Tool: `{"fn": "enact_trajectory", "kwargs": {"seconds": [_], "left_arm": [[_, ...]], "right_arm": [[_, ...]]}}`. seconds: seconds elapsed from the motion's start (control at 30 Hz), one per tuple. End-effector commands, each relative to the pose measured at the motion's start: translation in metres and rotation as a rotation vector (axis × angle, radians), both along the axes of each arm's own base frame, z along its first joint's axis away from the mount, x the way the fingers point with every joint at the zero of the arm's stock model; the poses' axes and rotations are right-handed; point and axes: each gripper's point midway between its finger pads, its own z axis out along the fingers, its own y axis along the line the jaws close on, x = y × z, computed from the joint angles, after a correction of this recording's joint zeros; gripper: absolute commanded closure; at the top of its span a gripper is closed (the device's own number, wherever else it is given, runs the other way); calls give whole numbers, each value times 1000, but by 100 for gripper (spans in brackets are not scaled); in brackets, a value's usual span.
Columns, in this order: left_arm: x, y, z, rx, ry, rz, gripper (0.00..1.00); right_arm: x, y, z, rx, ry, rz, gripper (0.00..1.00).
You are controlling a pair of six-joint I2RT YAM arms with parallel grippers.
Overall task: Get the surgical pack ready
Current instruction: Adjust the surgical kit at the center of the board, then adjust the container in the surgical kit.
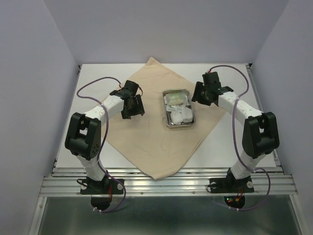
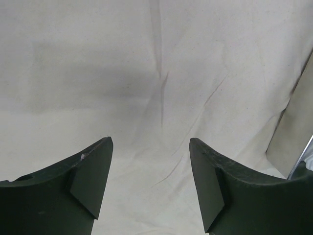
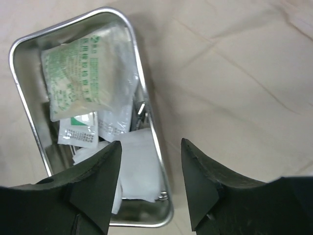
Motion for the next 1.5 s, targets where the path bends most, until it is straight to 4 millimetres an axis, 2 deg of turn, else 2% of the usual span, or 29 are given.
{"fn": "enact_trajectory", "kwargs": {"seconds": [0.0, 0.2, 0.37, 0.77, 0.83, 1.07, 1.47], "left_arm": [[-4, 19, 26, 7, -49, 35, 25], [-12, 27, 27, 3, -48, 47, 25], [-13, 28, 26, -1, -48, 48, 25], [-12, 32, 23, 2, -44, 54, 25], [-12, 35, 22, 6, -42, 58, 25], [-11, 37, 22, 3, -44, 59, 25], [-11, 36, 20, -1, -39, 56, 25]], "right_arm": [[20, 26, -6, 12, -4, 62, 44], [30, 29, -29, 2, 36, 57, 53], [29, 31, -44, 6, 66, 70, 67], [13, 50, -42, 5, 62, 150, 94], [5, 57, -42, 18, 69, 192, 96], [-13, 57, -47, 3, 81, 283, 99], [-27, 59, -48, 7, 103, 346, 99]]}}
